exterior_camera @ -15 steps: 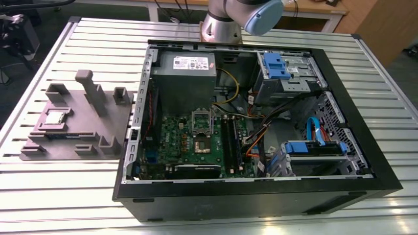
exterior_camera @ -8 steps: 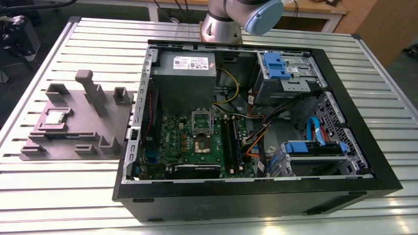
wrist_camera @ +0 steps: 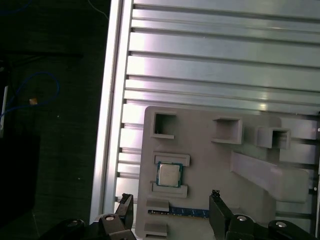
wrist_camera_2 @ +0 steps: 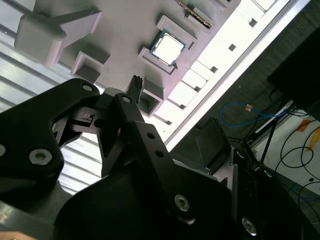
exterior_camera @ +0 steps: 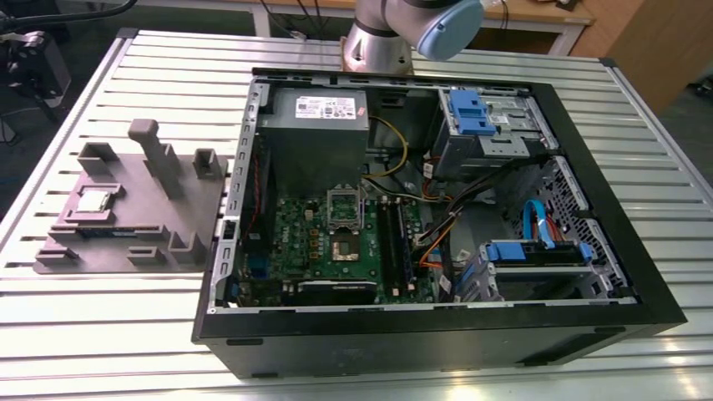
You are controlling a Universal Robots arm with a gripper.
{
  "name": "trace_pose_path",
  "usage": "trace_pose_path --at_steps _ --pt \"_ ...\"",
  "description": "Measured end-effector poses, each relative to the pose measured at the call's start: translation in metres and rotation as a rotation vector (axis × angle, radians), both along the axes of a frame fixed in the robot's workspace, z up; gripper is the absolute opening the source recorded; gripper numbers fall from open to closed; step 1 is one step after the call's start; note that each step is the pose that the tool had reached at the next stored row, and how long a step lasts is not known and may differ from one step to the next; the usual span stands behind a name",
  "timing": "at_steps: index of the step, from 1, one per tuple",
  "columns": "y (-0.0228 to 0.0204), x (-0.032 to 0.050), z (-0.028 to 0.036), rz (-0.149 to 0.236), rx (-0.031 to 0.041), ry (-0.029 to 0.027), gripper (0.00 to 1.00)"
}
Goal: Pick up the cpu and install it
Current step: 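Pick up the cpu and move it towards the insertion slot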
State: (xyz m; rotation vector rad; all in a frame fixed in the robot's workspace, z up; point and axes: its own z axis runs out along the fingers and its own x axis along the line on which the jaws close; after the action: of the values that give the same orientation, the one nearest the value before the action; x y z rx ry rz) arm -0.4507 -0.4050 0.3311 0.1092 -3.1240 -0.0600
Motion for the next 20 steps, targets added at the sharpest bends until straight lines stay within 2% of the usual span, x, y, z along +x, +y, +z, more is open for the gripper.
trace_pose_path --at_steps 20 --pt "-0.0004 0.0 -0.0043 0.0 0.0001 -0.0001 0.71"
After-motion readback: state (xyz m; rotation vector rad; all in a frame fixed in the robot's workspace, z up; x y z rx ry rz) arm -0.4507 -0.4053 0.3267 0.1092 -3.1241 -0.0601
